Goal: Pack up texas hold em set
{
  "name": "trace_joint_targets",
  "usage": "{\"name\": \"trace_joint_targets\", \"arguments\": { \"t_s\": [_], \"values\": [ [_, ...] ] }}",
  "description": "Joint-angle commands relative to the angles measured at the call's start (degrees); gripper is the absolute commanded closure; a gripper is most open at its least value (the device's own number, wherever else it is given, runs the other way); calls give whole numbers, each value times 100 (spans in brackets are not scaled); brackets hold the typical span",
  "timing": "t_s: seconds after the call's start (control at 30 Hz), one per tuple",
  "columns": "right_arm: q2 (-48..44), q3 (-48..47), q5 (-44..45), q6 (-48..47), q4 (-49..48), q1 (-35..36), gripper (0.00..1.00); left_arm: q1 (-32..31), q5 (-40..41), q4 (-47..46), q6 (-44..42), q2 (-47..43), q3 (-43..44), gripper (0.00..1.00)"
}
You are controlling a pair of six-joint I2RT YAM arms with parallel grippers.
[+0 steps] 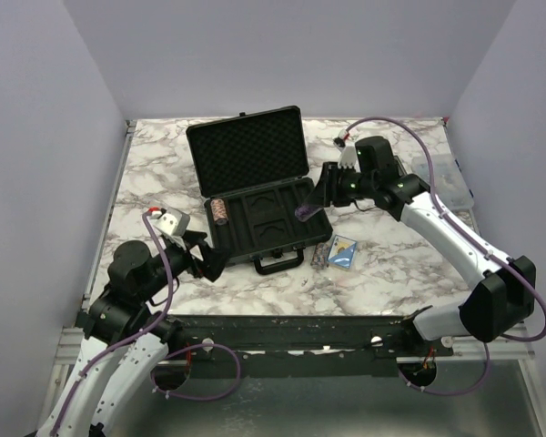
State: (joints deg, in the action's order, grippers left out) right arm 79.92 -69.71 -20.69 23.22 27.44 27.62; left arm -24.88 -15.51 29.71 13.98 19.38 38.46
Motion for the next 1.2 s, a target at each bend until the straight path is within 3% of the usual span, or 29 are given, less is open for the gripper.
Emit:
{"name": "trace_joint_targets", "arguments": {
  "t_s": [0.0, 0.17, 0.47, 0.73, 1.17],
  "values": [
    [-31, -19, -1423, 37, -380, -3, 99, -25, -699, -219, -130, -63, -72, 9],
    [83, -7, -2240, -16, -411, 82, 99, -25, -1096, -347, -136, -126, -108, 10],
    [314, -165, -2765, -226, -289, 478, 99, -59, -2075, -667, -96, -86, -193, 14],
    [442, -332, -2879, -128, -341, 853, 99, -96, -2388, -729, -87, 165, -198, 20],
    [591, -516, -2941, 328, -688, 1633, 99, -269, -2696, -791, -33, 472, -223, 20]
  ]
}}
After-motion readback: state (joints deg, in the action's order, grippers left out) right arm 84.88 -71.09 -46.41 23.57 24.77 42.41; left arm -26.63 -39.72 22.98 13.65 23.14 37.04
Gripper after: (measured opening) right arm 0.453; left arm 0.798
